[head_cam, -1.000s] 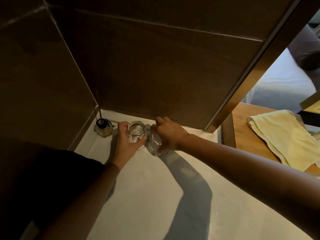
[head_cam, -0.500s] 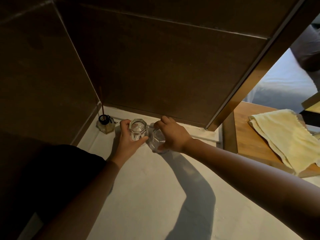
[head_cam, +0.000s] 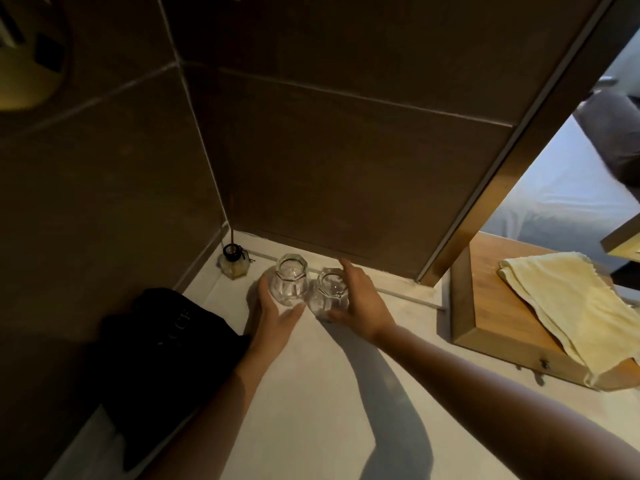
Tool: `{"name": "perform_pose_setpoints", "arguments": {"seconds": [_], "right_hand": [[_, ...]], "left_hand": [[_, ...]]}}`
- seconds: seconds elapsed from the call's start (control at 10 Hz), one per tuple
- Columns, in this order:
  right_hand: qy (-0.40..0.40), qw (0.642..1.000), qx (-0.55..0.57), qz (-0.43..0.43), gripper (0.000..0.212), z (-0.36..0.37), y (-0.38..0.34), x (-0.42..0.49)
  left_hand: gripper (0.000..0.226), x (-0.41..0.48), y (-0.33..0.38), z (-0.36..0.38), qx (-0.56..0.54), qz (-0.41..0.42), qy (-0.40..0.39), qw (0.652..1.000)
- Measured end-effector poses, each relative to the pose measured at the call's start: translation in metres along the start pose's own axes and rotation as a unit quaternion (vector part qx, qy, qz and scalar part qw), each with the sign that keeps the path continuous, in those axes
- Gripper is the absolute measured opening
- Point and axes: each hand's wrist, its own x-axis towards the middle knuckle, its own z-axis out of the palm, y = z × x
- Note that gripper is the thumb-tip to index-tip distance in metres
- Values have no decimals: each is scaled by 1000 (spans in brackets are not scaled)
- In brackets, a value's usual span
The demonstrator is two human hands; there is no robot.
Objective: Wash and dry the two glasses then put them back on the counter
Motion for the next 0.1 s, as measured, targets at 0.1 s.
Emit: {"name": "perform_pose_setpoints", "arguments": {"seconds": [0.1], "right_hand": [[69,995,29,61,87,15,12,-28]], "left_hand": [[85,-43,-8,-1,44,4,-16,999]]}}
